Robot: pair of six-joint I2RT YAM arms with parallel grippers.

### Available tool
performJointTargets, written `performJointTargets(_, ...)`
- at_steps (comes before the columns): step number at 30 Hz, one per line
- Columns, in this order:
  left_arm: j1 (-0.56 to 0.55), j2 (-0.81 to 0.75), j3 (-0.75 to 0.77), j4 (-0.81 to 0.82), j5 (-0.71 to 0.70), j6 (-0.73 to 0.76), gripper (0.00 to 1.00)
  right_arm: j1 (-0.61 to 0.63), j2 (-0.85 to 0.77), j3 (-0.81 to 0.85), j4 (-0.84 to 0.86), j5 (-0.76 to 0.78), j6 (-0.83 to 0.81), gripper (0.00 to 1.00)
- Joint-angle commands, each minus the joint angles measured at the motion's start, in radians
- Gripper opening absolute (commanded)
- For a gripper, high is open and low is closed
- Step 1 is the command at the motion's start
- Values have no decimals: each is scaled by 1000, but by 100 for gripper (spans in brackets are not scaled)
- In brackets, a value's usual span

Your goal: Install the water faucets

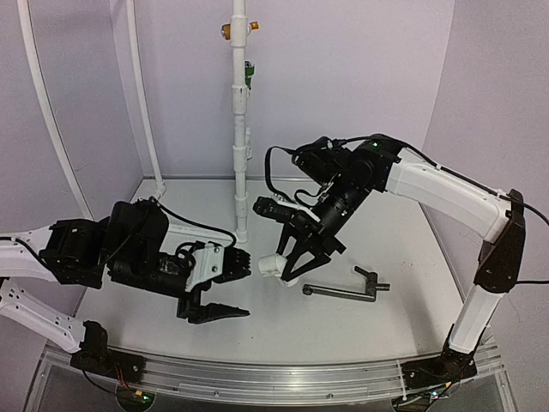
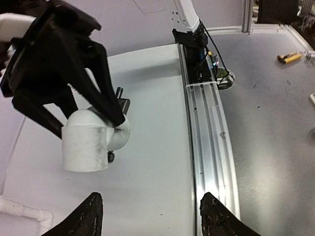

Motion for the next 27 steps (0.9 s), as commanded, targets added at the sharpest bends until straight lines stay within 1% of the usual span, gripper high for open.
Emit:
performJointTargets(1,-106,67,49,39,-292,159,67,4,8,1,-17,-51,11,0)
performJointTargets(4,-158,95,50,75,-395,205,66,4,11,-8,-18,-61,11,0)
performJointTargets(6,-176,95,49,97,-436,229,66,4,9,-17,-17,-63,7,0)
performJointTargets(11,-182,40,37,129,-447,231,66,4,-14,-62,-17,-42,-19,0)
performJointTargets(14,-182,31,35,129,-452,227,70,7,-26,-82,-12,-28,-27,0)
performJointTargets(16,-182,45,38,126,-455,231,70,9,-27,-78,-9,-28,-26,0)
performJointTargets(21,-182,91,63,121,-473,239,69,31,-11,-51,-11,-29,-18,0)
performJointTargets(27,-182,103,71,146,-481,234,65,58,4,-29,-15,-30,-15,0)
